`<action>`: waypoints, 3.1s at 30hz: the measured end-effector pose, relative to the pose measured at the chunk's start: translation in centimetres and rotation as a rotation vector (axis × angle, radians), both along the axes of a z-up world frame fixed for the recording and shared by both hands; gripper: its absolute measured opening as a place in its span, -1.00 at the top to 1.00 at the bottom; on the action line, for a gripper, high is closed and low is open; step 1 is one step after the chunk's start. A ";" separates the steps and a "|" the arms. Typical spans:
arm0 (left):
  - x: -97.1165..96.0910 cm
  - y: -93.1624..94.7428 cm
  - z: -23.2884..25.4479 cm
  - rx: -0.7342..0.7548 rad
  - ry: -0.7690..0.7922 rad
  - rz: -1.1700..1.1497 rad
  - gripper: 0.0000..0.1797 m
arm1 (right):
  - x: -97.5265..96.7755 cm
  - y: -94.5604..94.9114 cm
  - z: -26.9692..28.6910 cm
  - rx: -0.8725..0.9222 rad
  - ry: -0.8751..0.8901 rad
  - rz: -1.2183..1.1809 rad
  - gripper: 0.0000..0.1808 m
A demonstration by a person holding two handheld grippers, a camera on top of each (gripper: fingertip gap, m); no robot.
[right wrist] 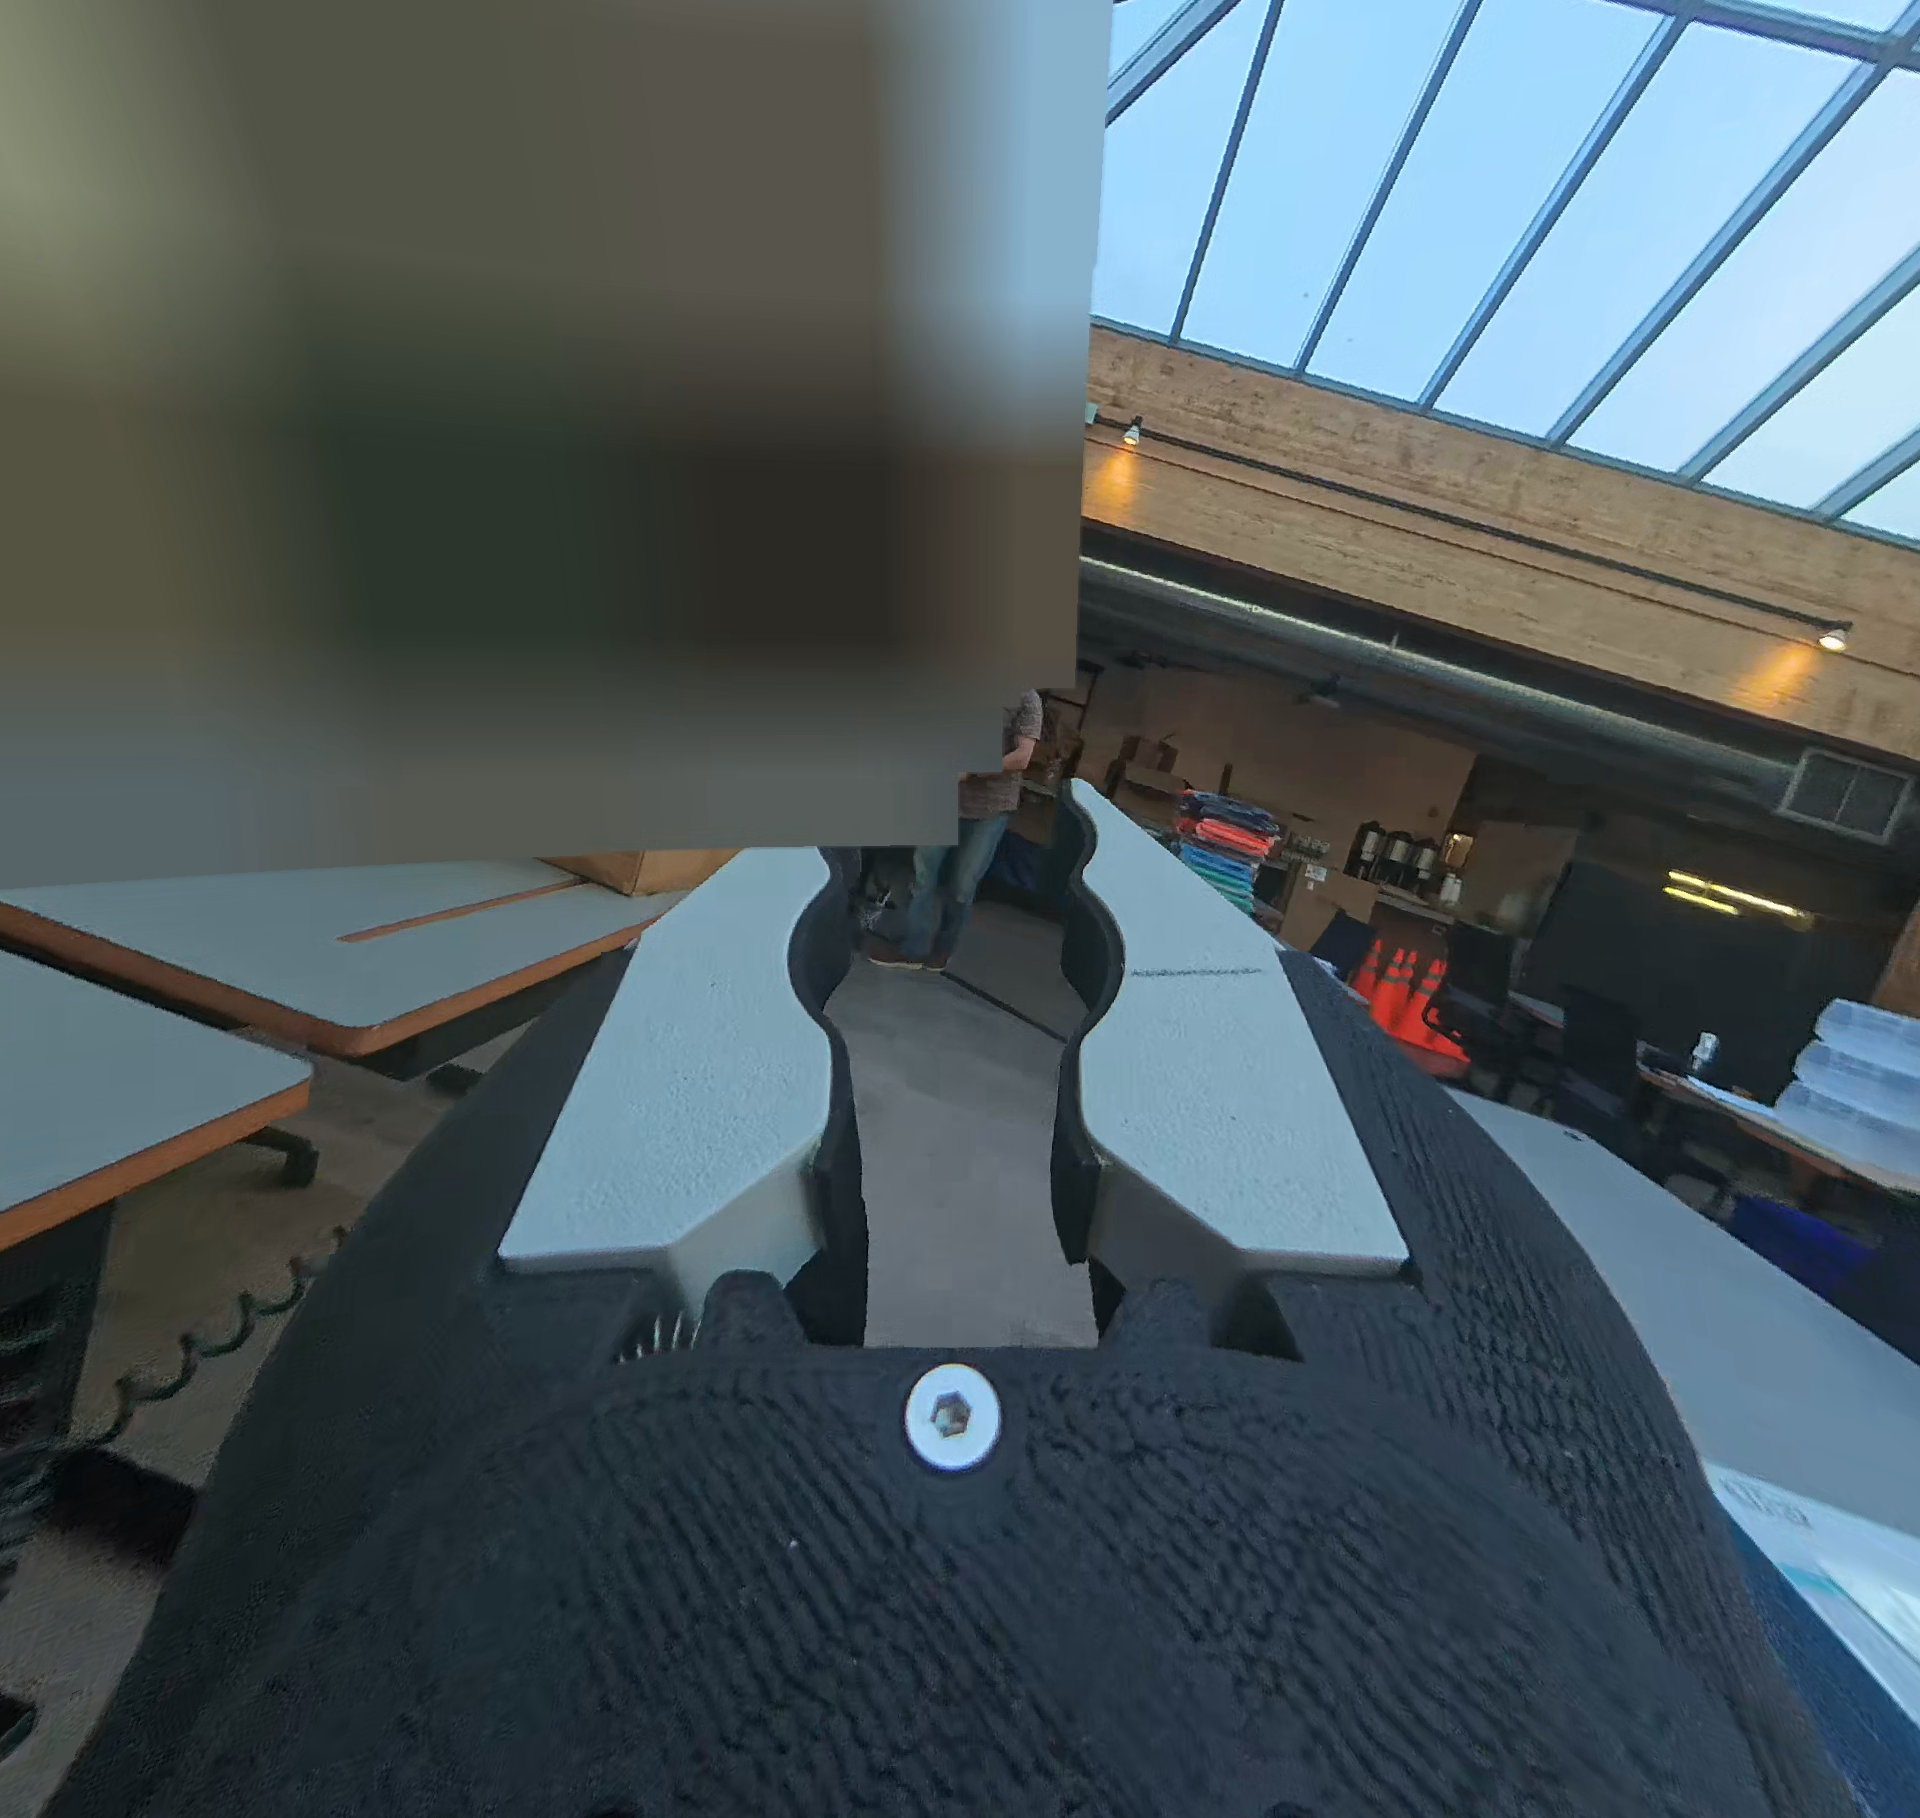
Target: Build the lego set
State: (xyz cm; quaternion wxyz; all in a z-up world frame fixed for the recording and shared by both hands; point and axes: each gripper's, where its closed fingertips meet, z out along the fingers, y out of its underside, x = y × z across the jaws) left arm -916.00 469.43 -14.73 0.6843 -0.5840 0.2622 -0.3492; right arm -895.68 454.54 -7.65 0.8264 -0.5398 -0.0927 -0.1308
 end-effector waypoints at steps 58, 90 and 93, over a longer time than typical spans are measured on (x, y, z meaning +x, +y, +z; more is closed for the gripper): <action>-16.8 117.6 -3.4 -0.290 -0.173 0.992 -0.24 | -6.6 117.8 -7.0 -0.299 0.018 0.907 0.64; 3.3 113.5 -0.8 0.308 0.829 0.169 0.99 | -12.6 127.0 1.2 0.228 -0.923 0.964 -0.29; 4.3 113.0 -1.9 0.338 0.897 0.137 0.98 | -13.7 127.8 -1.5 0.107 -1.164 0.991 -0.10</action>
